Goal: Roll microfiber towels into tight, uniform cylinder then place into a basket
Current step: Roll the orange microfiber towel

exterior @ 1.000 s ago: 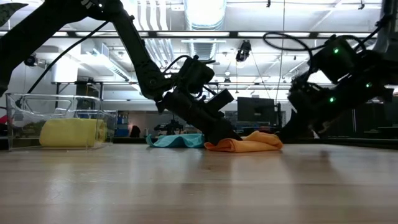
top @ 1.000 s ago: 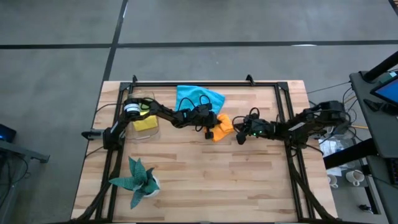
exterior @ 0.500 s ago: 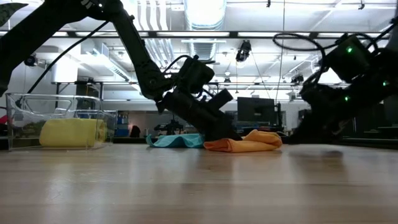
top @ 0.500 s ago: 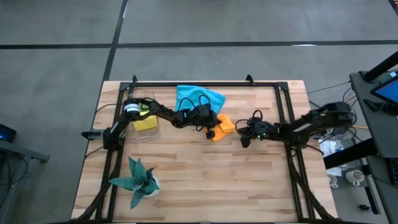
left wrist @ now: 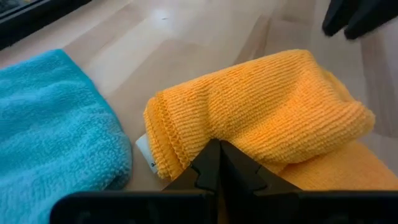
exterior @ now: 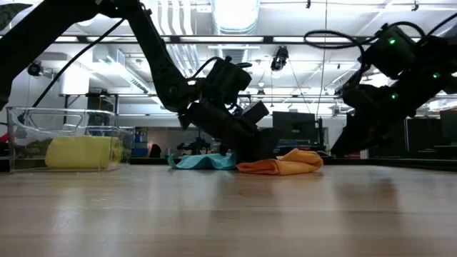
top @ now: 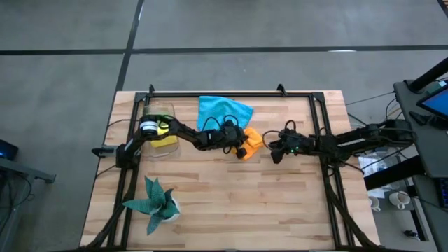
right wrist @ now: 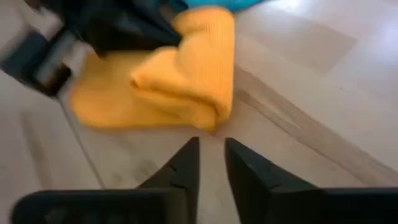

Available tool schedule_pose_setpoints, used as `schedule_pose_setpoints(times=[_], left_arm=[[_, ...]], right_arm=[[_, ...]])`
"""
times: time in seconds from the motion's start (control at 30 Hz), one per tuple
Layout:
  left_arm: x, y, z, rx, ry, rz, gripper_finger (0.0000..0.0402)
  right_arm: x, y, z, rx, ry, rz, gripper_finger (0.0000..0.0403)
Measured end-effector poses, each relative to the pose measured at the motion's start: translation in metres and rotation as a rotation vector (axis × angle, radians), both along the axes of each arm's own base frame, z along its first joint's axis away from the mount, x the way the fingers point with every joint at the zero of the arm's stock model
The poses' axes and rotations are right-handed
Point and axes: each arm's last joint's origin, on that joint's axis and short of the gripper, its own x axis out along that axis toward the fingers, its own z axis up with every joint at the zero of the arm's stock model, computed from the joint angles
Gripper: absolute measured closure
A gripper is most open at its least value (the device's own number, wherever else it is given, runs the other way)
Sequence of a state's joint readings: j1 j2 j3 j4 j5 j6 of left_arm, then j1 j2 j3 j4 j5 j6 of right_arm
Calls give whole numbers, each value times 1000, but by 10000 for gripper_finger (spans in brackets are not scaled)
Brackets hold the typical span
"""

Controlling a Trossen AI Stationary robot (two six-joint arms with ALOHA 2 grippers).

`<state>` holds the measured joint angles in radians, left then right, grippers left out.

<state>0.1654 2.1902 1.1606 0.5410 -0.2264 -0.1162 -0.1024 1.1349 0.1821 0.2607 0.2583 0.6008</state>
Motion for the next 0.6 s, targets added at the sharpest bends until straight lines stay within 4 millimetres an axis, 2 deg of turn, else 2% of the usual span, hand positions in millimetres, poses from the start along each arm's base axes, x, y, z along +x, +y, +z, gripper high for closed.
schedule_pose_setpoints(times=[0.17,0.27,0.43,0.6], left_arm=[[1,-3,0,2,-2,11,402],[1,-3,0,1,-1,11,402],[1,-3,0,2,0,11,402],[1,-3,0,5,1,9,402]], right_arm=[[8,-3,0,-123,100,-2,272],[13,-6,2,-198,129,-19,245],[17,-6,-7,-199,181,-5,230],[25,-7,-13,-229,117,13,233]])
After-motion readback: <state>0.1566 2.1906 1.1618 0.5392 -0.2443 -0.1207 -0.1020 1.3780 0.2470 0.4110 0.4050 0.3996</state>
